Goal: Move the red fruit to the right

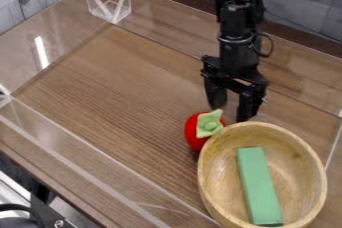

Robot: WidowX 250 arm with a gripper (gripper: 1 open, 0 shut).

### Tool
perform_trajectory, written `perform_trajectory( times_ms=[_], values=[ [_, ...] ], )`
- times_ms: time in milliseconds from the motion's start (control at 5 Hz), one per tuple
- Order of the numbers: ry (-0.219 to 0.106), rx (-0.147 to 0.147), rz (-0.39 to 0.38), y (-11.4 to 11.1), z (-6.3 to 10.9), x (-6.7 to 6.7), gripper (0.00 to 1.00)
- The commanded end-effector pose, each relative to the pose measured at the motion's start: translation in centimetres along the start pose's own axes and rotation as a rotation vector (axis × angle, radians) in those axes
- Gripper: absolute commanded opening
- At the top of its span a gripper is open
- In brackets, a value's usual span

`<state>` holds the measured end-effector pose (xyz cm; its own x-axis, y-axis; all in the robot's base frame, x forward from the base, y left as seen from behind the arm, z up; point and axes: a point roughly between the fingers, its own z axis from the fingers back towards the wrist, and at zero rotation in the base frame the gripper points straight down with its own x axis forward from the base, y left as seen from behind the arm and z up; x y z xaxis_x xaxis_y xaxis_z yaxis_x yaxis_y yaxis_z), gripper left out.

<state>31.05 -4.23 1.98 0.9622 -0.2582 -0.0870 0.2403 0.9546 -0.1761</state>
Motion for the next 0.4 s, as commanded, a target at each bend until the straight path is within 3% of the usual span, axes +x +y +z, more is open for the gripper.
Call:
perform_trajectory(
  times_ms=[0, 200],
  values=[
    [-0.009, 0.006, 0.017, 0.83, 0.52, -0.20, 1.00],
    [0.002, 0.006, 0.018, 0.96, 0.47, -0.40, 1.00]
  ],
)
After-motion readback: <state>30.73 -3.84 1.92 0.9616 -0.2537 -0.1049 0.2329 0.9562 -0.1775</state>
